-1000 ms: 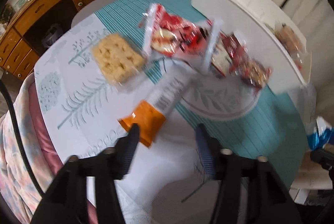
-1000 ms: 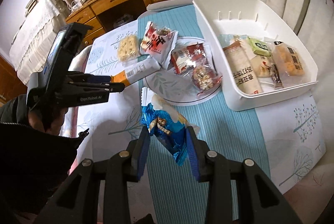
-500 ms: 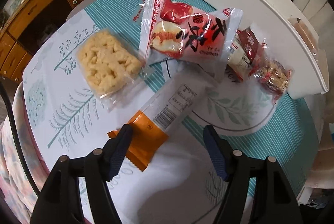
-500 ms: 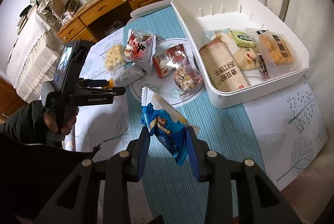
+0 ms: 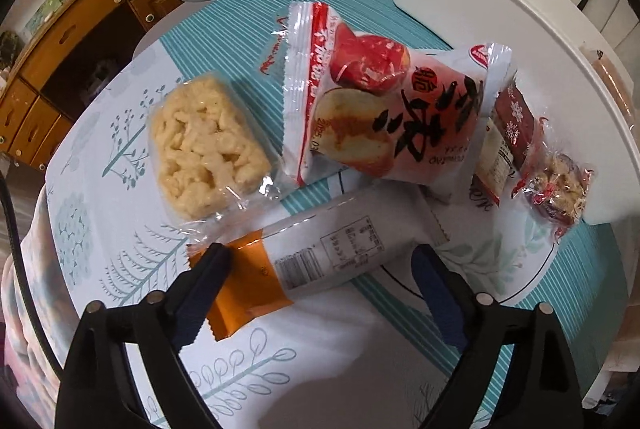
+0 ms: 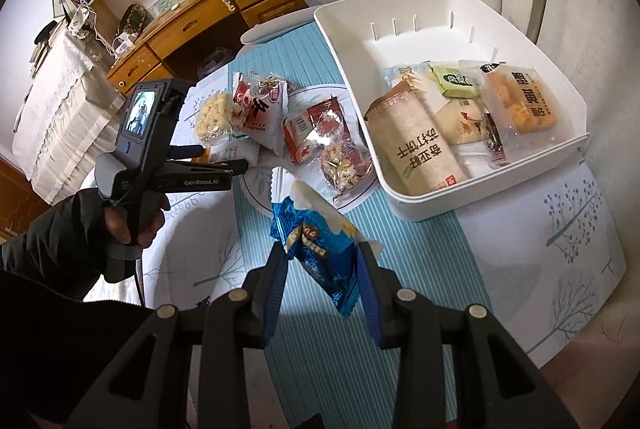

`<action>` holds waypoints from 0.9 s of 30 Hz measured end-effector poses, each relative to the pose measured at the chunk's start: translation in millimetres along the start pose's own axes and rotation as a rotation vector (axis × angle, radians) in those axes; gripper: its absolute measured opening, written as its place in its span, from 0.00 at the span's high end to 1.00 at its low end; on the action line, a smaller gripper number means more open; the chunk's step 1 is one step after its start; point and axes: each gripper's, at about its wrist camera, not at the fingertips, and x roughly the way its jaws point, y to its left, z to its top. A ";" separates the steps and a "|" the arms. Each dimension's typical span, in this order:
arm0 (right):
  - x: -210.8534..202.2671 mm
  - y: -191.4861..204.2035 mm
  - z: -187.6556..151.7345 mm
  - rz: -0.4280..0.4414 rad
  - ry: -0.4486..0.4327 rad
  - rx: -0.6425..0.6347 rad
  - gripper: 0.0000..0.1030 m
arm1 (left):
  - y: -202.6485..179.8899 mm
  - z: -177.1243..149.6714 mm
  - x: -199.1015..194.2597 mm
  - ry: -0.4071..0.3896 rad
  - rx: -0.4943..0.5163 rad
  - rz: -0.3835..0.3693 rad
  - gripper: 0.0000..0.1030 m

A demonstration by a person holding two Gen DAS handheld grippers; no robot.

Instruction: Organize snacks

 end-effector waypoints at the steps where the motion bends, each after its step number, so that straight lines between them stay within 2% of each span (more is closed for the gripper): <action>1: -0.1 -1.0 0.5 0.001 0.000 0.002 0.66 | -1.8 1.5 2.3 0.005 0.011 0.006 0.09; 4: -0.6 -3.3 3.0 0.007 0.001 0.008 0.66 | -13.9 2.5 8.6 0.024 0.069 0.043 0.07; 7: -1.9 -5.8 7.7 0.013 -0.003 0.009 0.66 | -17.3 4.3 7.8 0.022 0.084 0.045 0.13; 12: -5.5 -7.7 16.7 0.027 -0.011 -0.002 0.66 | -17.7 -0.2 -0.8 0.006 0.077 0.093 0.51; 15: -7.7 -7.2 23.1 0.038 -0.013 -0.019 0.66 | -20.2 -6.5 -3.8 0.013 0.076 0.106 0.62; 18: -9.4 -8.3 30.7 0.052 -0.009 -0.036 0.66 | -22.4 -15.9 -11.3 0.027 0.060 0.101 0.68; 25: -12.2 -17.4 50.3 0.083 0.010 -0.071 0.67 | -39.4 -47.9 -27.4 0.067 -0.040 0.049 0.73; 26: -12.4 -19.1 53.4 0.087 0.012 -0.077 0.66 | -40.3 -53.0 -29.6 0.072 -0.058 0.046 0.77; 27: -12.7 -21.0 56.7 0.091 0.014 -0.082 0.66 | -41.6 -57.8 -31.9 0.078 -0.082 0.045 0.93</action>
